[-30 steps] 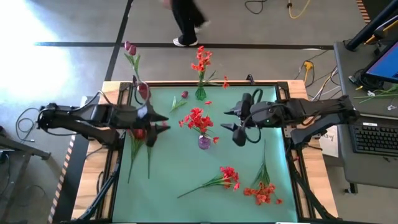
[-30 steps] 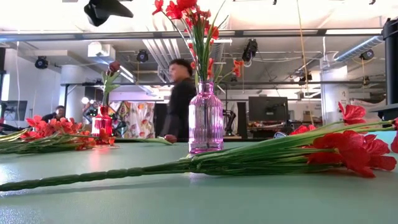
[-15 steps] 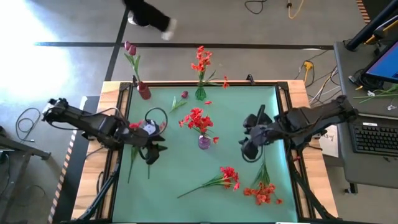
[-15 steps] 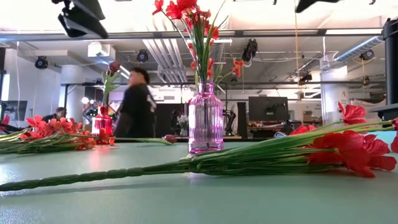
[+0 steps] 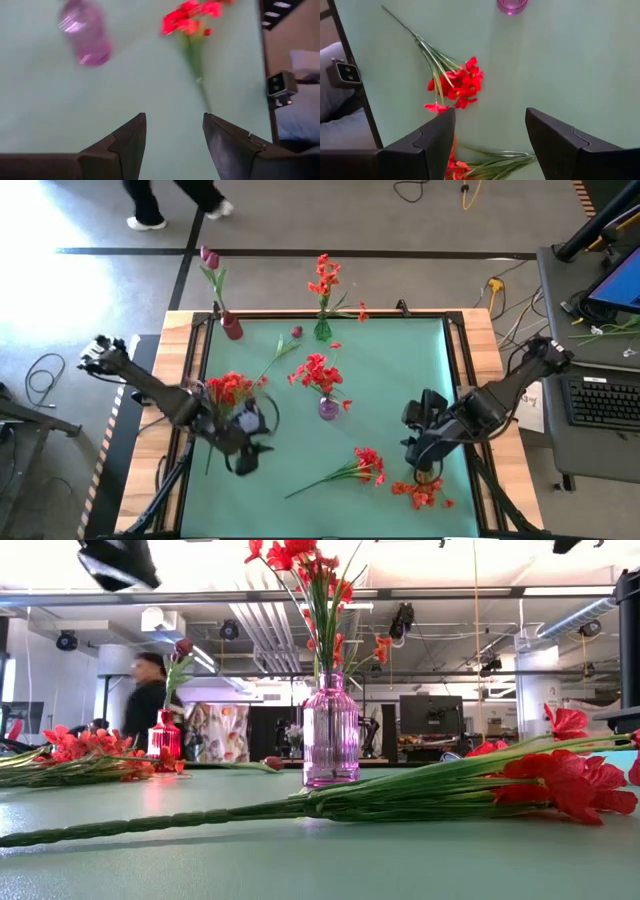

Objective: Sort flowers into vase by color
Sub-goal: Put the orange flowers into the purple vase

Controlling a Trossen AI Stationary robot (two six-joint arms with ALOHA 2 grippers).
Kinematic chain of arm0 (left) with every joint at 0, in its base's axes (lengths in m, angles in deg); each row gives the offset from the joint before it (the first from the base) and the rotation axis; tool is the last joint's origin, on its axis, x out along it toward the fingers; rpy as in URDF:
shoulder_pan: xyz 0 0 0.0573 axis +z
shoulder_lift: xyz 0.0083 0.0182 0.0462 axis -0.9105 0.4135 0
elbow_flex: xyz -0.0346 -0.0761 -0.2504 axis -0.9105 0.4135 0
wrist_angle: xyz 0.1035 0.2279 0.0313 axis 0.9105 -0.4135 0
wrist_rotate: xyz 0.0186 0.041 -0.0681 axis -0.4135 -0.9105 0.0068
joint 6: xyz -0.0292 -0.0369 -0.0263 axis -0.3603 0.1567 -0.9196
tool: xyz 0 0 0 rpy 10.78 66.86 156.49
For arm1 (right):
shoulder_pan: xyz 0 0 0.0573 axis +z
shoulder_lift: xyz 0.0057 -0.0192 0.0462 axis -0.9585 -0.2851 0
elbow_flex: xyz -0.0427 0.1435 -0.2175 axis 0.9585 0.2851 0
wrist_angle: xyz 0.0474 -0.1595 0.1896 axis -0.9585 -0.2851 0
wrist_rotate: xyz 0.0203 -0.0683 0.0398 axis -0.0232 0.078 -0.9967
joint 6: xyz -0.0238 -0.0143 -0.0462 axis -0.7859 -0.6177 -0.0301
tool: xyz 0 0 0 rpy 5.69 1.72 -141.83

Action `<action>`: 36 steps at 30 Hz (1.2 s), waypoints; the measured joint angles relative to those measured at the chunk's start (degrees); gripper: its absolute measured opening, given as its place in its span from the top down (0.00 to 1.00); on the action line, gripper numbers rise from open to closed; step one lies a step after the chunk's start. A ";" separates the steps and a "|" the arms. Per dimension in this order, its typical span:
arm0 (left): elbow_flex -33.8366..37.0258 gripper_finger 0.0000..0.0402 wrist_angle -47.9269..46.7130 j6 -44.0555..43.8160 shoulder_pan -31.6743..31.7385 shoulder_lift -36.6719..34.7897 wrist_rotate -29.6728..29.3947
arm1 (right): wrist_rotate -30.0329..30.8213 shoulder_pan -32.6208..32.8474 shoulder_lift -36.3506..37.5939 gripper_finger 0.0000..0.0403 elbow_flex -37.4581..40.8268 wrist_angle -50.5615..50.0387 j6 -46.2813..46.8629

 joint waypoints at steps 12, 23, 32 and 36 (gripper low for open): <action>-0.02 0.54 24.27 9.88 -4.36 22.15 -6.08 | 0.67 0.58 -2.85 0.41 2.16 5.76 -4.21; -0.02 0.54 39.07 10.19 -4.65 33.78 -5.00 | 1.85 0.95 -5.71 0.36 2.31 8.72 -5.83; -0.02 0.54 46.30 20.02 -3.83 37.87 -7.36 | 2.04 0.95 -7.34 0.34 2.40 10.53 -7.91; -1.21 0.54 46.62 18.85 -3.11 38.79 -15.45 | 2.08 1.42 -7.61 0.34 2.49 11.32 -8.11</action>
